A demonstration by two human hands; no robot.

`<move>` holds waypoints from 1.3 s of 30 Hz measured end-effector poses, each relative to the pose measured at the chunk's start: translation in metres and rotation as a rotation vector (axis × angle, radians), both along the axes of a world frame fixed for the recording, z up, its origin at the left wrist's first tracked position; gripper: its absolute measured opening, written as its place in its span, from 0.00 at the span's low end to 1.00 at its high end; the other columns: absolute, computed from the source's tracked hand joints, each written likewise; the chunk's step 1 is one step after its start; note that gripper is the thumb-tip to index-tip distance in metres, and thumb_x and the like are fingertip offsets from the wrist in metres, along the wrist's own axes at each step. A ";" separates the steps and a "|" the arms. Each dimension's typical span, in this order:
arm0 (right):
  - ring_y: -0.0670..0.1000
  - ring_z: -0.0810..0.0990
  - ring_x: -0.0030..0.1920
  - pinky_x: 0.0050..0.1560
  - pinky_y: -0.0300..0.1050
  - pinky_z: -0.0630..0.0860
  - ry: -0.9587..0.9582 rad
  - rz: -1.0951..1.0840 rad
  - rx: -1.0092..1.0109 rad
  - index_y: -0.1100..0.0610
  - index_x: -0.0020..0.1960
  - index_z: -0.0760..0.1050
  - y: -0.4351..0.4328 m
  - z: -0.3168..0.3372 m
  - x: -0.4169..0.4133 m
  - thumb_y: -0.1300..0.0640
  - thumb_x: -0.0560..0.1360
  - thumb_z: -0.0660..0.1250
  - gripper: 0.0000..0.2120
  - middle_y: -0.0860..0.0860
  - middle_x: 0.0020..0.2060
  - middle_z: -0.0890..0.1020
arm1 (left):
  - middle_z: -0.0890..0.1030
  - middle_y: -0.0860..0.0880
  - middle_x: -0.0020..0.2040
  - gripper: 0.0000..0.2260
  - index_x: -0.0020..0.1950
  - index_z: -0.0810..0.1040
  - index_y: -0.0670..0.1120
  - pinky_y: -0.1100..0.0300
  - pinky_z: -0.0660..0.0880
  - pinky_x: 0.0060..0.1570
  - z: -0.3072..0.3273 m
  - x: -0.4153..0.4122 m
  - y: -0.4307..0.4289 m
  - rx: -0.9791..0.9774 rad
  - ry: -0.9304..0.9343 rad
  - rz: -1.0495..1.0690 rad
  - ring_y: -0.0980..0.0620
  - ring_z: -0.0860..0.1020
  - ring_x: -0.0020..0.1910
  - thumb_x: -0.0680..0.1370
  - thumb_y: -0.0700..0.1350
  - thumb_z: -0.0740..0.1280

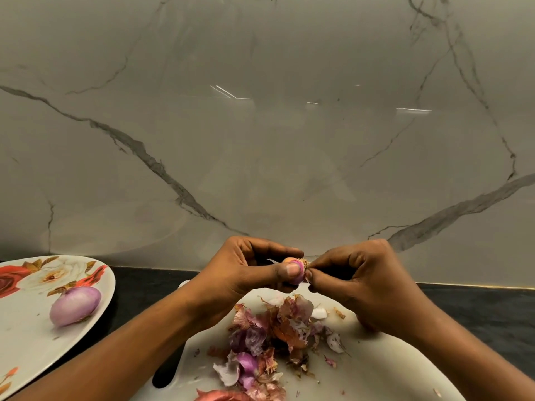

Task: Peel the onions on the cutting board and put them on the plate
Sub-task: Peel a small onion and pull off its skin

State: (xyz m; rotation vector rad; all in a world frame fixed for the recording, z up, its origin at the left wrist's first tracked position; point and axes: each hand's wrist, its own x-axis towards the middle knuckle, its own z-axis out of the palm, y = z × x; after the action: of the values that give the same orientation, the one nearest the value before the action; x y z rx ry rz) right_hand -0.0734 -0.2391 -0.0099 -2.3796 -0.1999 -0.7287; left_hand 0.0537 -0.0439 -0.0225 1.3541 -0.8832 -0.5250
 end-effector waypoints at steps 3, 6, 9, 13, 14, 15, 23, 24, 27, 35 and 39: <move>0.47 0.87 0.38 0.41 0.48 0.86 0.020 -0.007 0.013 0.52 0.48 0.89 -0.002 0.000 0.001 0.58 0.75 0.77 0.03 0.43 0.38 0.88 | 0.87 0.41 0.56 0.16 0.61 0.87 0.44 0.54 0.83 0.55 0.000 -0.001 -0.001 0.002 -0.003 -0.009 0.36 0.85 0.56 0.73 0.42 0.76; 0.47 0.88 0.39 0.42 0.48 0.86 0.029 0.024 0.050 0.53 0.49 0.89 -0.002 0.003 0.000 0.56 0.75 0.77 0.03 0.43 0.38 0.88 | 0.87 0.41 0.57 0.17 0.61 0.87 0.43 0.53 0.83 0.55 0.001 -0.001 -0.001 -0.007 0.007 -0.012 0.38 0.85 0.57 0.72 0.43 0.76; 0.46 0.88 0.42 0.45 0.44 0.86 0.057 0.062 0.072 0.53 0.51 0.89 -0.002 0.004 -0.001 0.56 0.75 0.77 0.05 0.43 0.40 0.89 | 0.87 0.40 0.56 0.17 0.61 0.86 0.43 0.53 0.84 0.55 0.002 -0.001 0.000 -0.017 0.014 -0.005 0.37 0.85 0.57 0.72 0.43 0.76; 0.46 0.88 0.41 0.44 0.43 0.86 0.095 0.060 0.084 0.53 0.50 0.88 -0.002 0.006 -0.002 0.55 0.75 0.77 0.05 0.45 0.40 0.89 | 0.87 0.41 0.56 0.17 0.61 0.87 0.44 0.53 0.83 0.56 0.002 0.000 0.001 -0.002 0.009 -0.011 0.37 0.85 0.57 0.73 0.43 0.76; 0.46 0.88 0.40 0.44 0.43 0.86 0.101 0.060 0.084 0.53 0.50 0.89 -0.002 0.005 -0.002 0.55 0.74 0.77 0.05 0.46 0.40 0.89 | 0.87 0.41 0.56 0.16 0.61 0.87 0.44 0.52 0.83 0.56 0.001 0.000 0.001 0.003 0.006 -0.016 0.36 0.85 0.57 0.73 0.43 0.76; 0.47 0.88 0.40 0.44 0.45 0.86 0.099 0.058 0.084 0.53 0.49 0.89 -0.003 0.005 -0.002 0.55 0.74 0.77 0.04 0.46 0.39 0.89 | 0.87 0.40 0.56 0.16 0.61 0.87 0.45 0.53 0.83 0.56 0.001 0.000 0.001 0.007 0.003 -0.021 0.36 0.85 0.56 0.73 0.43 0.76; 0.48 0.87 0.36 0.38 0.50 0.85 -0.013 0.002 0.065 0.51 0.44 0.88 0.001 -0.002 0.002 0.53 0.74 0.76 0.03 0.45 0.36 0.87 | 0.87 0.41 0.56 0.16 0.61 0.86 0.43 0.55 0.84 0.52 0.001 -0.003 -0.001 -0.011 0.028 -0.027 0.38 0.86 0.56 0.74 0.42 0.75; 0.48 0.86 0.35 0.38 0.49 0.85 -0.030 -0.003 0.078 0.51 0.43 0.87 0.003 -0.001 0.001 0.49 0.73 0.76 0.06 0.45 0.35 0.87 | 0.87 0.41 0.57 0.15 0.61 0.86 0.42 0.56 0.84 0.52 0.001 -0.003 -0.002 -0.017 0.042 -0.028 0.38 0.86 0.55 0.74 0.41 0.74; 0.47 0.86 0.35 0.36 0.48 0.85 -0.087 -0.041 0.125 0.51 0.42 0.86 0.005 0.001 0.001 0.41 0.70 0.74 0.13 0.44 0.33 0.86 | 0.86 0.39 0.58 0.14 0.63 0.84 0.40 0.55 0.84 0.52 0.000 -0.004 -0.004 -0.046 0.095 -0.042 0.36 0.86 0.55 0.78 0.40 0.71; 0.46 0.87 0.39 0.41 0.47 0.86 -0.078 -0.069 0.139 0.51 0.46 0.87 -0.001 0.000 0.004 0.55 0.75 0.76 0.02 0.43 0.37 0.87 | 0.85 0.37 0.60 0.15 0.66 0.82 0.38 0.53 0.85 0.53 0.003 -0.003 -0.003 -0.104 0.216 -0.093 0.35 0.85 0.58 0.79 0.40 0.68; 0.41 0.87 0.45 0.46 0.37 0.84 -0.006 -0.010 0.133 0.47 0.52 0.87 0.001 0.001 0.003 0.52 0.73 0.78 0.08 0.40 0.43 0.88 | 0.85 0.36 0.60 0.16 0.66 0.80 0.38 0.56 0.85 0.50 0.004 -0.003 -0.004 -0.134 0.252 -0.090 0.41 0.86 0.55 0.80 0.40 0.66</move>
State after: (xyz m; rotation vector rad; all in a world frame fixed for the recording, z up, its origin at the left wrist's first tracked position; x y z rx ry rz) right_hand -0.0705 -0.2385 -0.0090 -2.2540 -0.1381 -0.7305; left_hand 0.0505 -0.0478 -0.0187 1.1024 -0.7602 -0.6782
